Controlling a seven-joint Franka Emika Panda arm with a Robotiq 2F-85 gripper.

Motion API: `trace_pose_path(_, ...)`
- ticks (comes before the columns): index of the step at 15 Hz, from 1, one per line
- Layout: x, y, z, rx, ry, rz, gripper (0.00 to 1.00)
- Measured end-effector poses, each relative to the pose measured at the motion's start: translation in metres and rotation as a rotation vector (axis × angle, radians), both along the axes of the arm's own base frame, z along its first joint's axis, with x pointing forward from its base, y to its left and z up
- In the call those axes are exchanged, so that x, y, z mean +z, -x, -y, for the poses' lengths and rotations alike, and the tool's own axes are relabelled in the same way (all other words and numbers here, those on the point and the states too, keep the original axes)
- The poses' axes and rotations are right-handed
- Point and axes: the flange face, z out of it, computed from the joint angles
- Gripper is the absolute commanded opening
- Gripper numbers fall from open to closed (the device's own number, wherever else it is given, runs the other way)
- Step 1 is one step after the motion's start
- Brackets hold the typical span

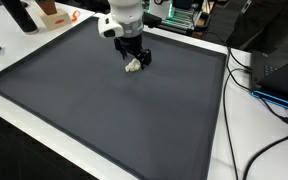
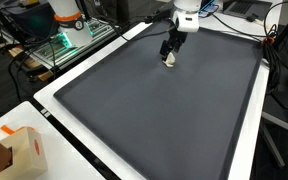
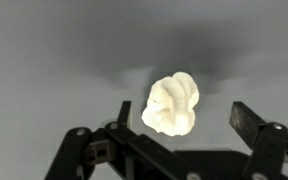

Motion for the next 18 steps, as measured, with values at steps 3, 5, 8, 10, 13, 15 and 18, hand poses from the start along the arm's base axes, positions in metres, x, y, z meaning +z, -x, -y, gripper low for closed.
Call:
trace_pose_path(3,0.001,0.000,0.000,-0.015,0.002,0.002,1.00)
trace_pose_path(5,0.004,-0.002,0.000,-0.045,-0.006,0.011,1.00)
trace_pose_path(8,0.016,-0.006,0.006,-0.133,-0.046,0.037,1.00)
trace_pose_path(10,0.028,-0.011,0.015,-0.215,-0.092,0.062,1.00)
trace_pose_path(13,0.046,-0.016,0.040,-0.353,-0.174,0.094,1.00)
trace_pose_path(15,0.053,-0.016,0.062,-0.457,-0.228,0.113,1.00)
trace_pose_path(18,0.052,-0.008,0.094,-0.617,-0.320,0.095,1.00)
